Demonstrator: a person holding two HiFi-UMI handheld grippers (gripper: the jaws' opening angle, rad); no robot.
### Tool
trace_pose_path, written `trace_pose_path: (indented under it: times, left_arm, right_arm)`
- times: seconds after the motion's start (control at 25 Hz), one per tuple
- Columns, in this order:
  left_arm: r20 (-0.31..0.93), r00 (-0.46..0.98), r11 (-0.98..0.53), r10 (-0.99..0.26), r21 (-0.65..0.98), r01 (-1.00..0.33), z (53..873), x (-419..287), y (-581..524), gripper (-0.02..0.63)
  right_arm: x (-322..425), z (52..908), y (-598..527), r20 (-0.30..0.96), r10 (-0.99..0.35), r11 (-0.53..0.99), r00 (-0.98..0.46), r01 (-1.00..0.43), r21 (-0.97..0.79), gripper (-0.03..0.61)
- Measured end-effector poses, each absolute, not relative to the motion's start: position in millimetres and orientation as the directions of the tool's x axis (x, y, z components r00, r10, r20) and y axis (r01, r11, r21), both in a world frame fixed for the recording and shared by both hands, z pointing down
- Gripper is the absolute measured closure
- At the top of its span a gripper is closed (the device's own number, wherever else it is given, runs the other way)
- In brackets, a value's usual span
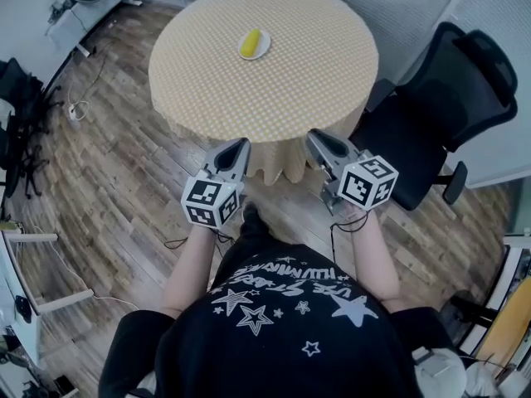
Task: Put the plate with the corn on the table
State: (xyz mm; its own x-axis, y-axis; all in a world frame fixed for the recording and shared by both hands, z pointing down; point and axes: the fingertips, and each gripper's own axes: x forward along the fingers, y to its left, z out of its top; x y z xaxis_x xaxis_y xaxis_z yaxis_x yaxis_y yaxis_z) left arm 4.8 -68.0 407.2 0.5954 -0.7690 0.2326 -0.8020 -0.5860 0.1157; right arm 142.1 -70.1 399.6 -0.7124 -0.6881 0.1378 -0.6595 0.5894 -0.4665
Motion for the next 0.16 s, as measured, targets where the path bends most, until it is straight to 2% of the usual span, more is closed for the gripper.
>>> trace_pose_path:
  times: [0.16]
  left_arm:
    - [0.211, 0.577, -0.570, -0.789, 0.098, -0.816, 395.7, 23.1, -35.5, 0.604]
  right_arm:
    - [157.5, 396.3, -35.1, 0.135, -0.673, 0.614, -0.727, -0.652, -0.446, 0.528]
